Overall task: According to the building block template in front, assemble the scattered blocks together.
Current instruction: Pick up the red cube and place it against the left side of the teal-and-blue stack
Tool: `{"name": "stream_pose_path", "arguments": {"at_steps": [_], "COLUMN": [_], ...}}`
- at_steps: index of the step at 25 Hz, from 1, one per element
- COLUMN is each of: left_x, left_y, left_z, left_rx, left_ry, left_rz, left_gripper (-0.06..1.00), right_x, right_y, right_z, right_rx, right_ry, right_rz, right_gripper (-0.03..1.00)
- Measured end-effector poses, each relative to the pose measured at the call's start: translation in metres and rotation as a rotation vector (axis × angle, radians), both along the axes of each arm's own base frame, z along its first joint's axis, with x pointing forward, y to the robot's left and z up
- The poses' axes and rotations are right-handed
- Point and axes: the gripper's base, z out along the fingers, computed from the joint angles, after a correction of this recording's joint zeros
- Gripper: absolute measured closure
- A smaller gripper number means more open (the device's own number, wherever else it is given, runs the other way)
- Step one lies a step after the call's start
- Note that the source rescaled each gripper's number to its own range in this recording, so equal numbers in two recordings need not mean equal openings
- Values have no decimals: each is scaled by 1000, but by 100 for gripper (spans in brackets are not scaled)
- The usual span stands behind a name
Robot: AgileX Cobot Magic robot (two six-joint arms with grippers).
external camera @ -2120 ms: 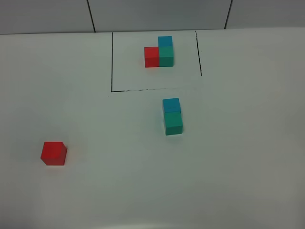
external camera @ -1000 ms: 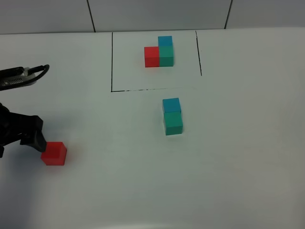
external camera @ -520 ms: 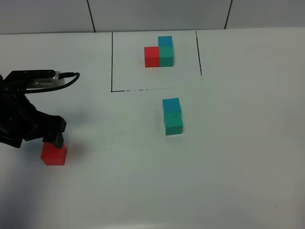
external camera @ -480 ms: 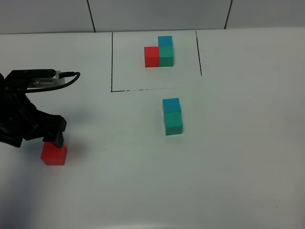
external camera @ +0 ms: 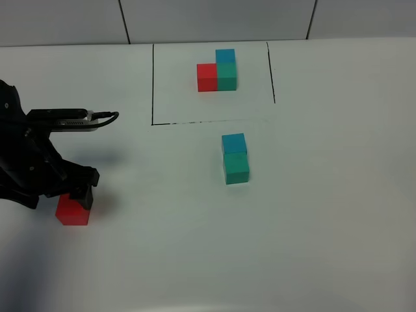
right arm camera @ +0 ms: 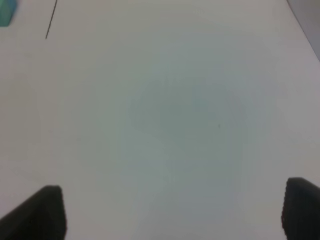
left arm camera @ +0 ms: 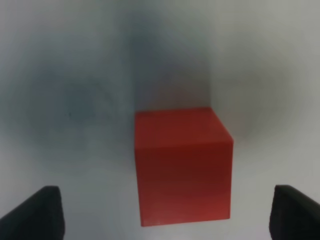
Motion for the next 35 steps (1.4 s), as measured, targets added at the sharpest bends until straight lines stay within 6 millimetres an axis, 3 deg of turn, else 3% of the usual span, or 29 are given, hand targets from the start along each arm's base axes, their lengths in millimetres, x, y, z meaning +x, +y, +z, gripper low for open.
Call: {"name": "stream_pose_path", "arguments": {"at_steps": [8,16,18,21,24,26,27,31,35], "left_x": [3,3,3,1,-1,-3,-3,0,18], "left_y": [-1,-21,-22,-21,-20,-19,-19,-16,-21], "left_z": [-9,-29,-31,-31,-31,-31,-31,-27,-12], "left_rx": [11,32,34,45,56,65,71,107,109], "left_ry": [8,31,40,62,88,104,110,109,37], "left_rz": [-11,-74,-59,-49,-51,-51,-56,-125,-296], "left_gripper": [-6,-2,6,28,60,89,94,94,94], "right_x": [0,0,0,0,0,0,0,0,0], "right_y": [0,0,0,0,0,0,0,0,0], "right_z": [0,0,0,0,0,0,0,0,0], "right_rx": [0,0,0,0,0,0,0,0,0], "right_ry": [0,0,0,0,0,0,0,0,0], "right_rz": [0,0,0,0,0,0,0,0,0], "right_gripper": [11,11,11,11,11,11,11,11,11]}}
